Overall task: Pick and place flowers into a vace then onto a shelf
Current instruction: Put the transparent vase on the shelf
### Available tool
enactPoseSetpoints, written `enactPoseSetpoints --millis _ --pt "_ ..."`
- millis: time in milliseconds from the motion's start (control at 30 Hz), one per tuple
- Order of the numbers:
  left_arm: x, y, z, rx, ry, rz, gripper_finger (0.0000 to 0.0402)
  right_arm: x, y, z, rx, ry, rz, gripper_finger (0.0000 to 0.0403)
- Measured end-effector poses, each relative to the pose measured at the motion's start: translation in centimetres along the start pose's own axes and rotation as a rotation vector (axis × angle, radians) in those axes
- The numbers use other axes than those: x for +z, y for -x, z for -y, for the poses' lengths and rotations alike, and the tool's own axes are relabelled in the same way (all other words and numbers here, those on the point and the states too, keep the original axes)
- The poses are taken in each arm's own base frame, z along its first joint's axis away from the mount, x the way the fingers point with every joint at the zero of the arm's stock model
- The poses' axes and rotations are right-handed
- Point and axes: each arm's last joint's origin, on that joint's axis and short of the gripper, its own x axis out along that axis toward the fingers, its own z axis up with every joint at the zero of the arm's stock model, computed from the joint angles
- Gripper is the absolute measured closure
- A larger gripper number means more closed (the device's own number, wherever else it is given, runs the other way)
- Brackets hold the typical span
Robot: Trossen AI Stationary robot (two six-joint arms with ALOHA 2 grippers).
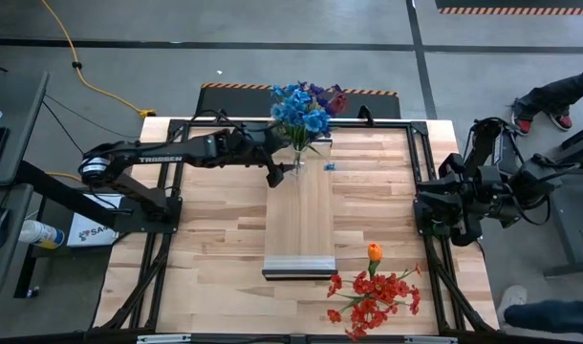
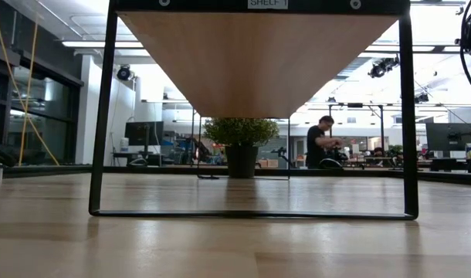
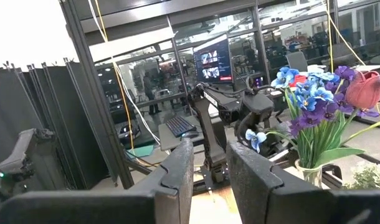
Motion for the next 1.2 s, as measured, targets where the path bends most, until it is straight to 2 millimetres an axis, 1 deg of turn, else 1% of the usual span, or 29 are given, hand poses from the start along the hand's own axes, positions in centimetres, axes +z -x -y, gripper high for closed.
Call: enactPoseSetpoints --millis 333,467,700,900,1100,1200 --pt "-0.3 2.5 -0.1 -0.015 0.04 -0.072 0.0019 0.0 0.0 -0.1 0.018 0.004 0.003 0.0316" --pt "-0.2 4.0 0.8 -0.058 0.028 -0.075 0.0019 0.0 0.0 -0.1 0.019 0.004 0.003 0.0316" --pt "-0.5 8.4 3.0 -0.15 0.007 -0.08 0.002 0.0 0.0 -0.1 0.02 0.004 0.003 0.0316" --pt "-0.7 12.7 5.2 -0.234 0.008 -0.021 0.0023 0.0 0.0 -0.1 0.021 -0.015 0.001 0.0315" --pt "-1.2 15.8 7.4 -0.313 0.006 0.024 0.0021 -0.8 0.0 -0.2 0.028 -0.057 -0.032 0.0316" --pt "-2.0 16.9 8.3 -0.339 -0.004 -0.011 0.0023 -1.5 0.4 -0.4 0.042 -0.093 -0.075 0.0316"
